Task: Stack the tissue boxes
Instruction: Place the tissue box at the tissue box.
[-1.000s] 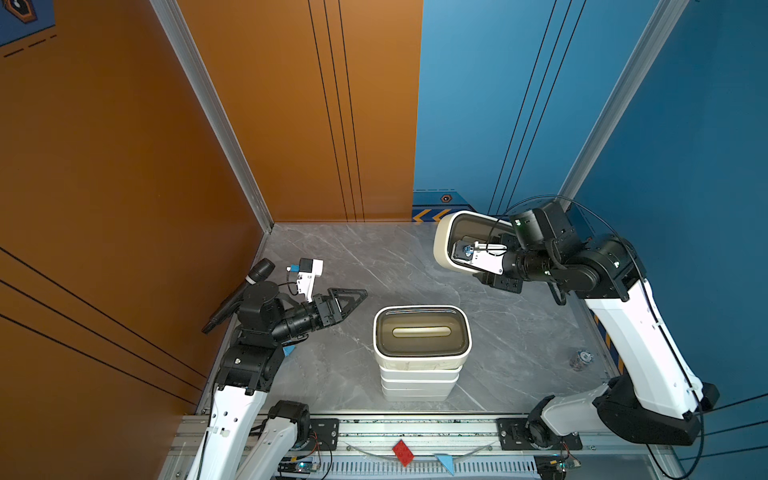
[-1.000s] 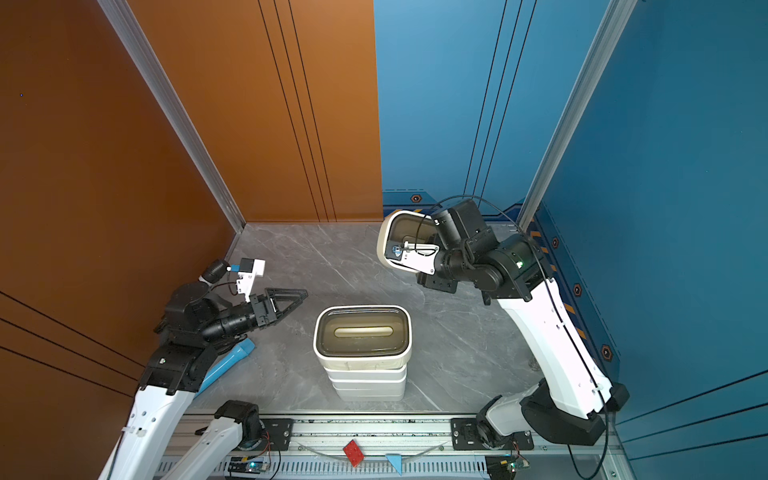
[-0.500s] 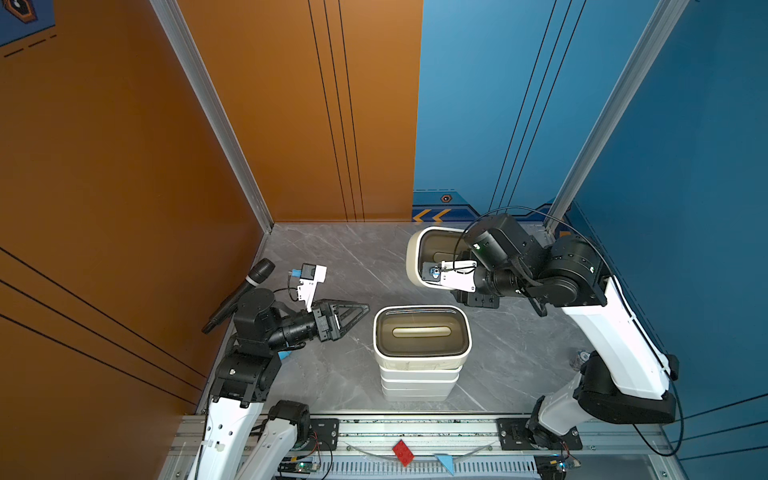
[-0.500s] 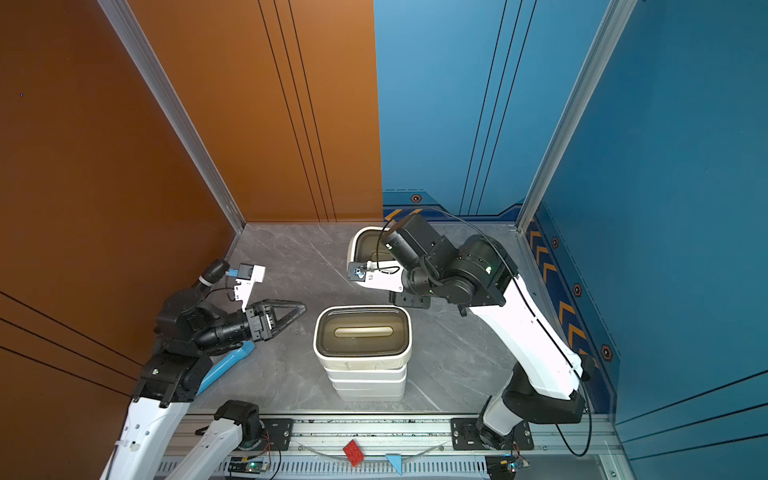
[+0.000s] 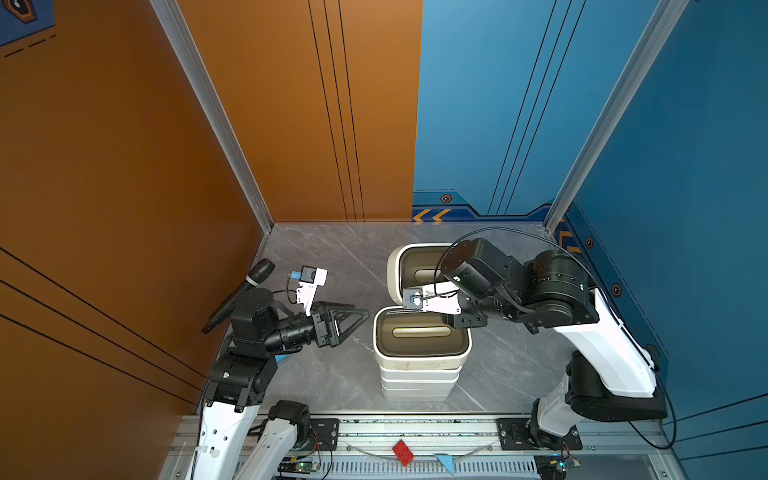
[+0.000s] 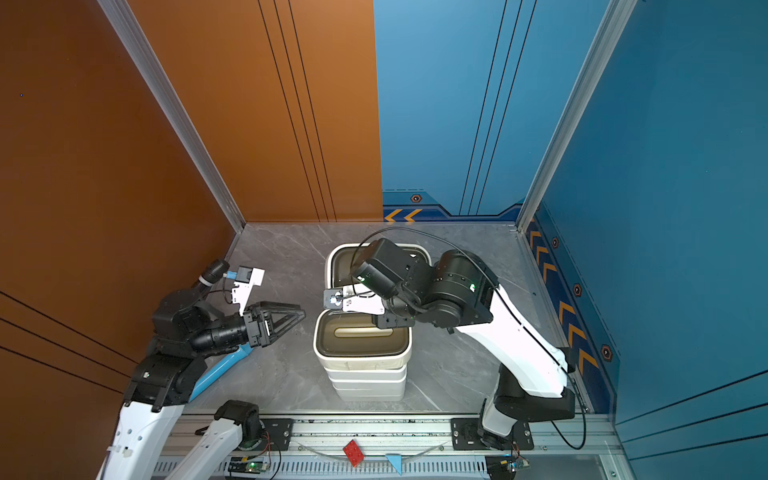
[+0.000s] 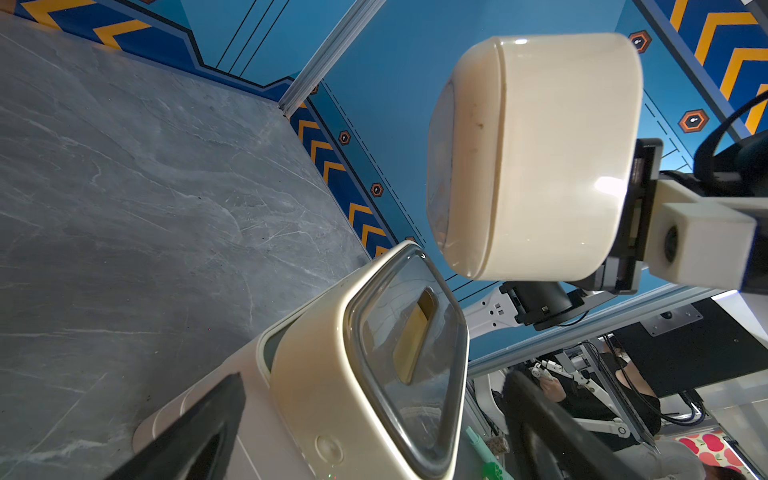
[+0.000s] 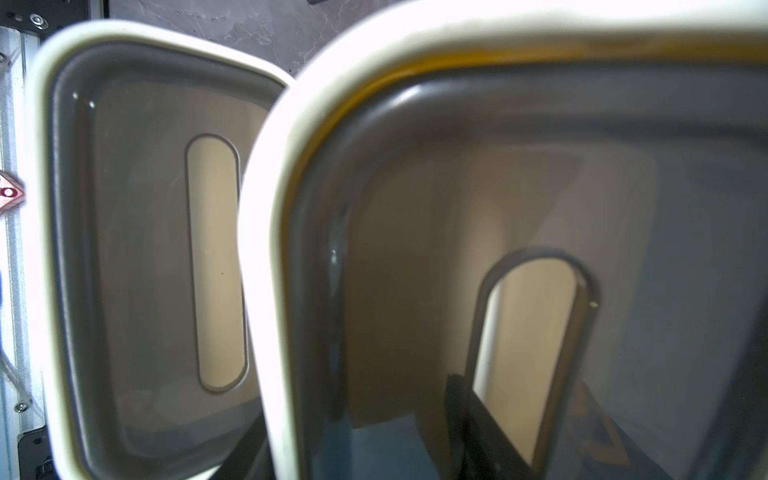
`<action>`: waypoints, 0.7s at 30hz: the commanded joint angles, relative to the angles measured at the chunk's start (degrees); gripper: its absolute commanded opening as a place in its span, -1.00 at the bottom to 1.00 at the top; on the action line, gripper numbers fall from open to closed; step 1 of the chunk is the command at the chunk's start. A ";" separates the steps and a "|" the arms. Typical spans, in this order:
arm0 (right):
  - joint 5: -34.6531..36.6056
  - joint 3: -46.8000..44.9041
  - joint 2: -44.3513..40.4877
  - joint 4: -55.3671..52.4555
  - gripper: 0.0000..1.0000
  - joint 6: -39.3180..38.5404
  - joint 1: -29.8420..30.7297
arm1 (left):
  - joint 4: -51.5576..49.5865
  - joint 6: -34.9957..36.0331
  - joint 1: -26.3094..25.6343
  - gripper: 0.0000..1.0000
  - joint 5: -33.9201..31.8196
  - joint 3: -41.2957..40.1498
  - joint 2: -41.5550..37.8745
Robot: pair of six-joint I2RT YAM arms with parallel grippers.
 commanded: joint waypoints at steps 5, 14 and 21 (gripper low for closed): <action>3.16 3.06 1.34 -4.42 -0.30 4.92 3.82 | -4.34 4.18 -0.17 0.95 1.30 1.81 -1.05; 4.95 6.49 3.48 -8.71 -0.30 13.15 6.51 | -3.15 5.76 -0.10 0.96 1.77 1.81 -2.83; 6.56 5.91 2.53 -9.36 -0.31 15.29 10.62 | 5.46 -1.80 -0.13 0.96 3.37 1.62 -1.95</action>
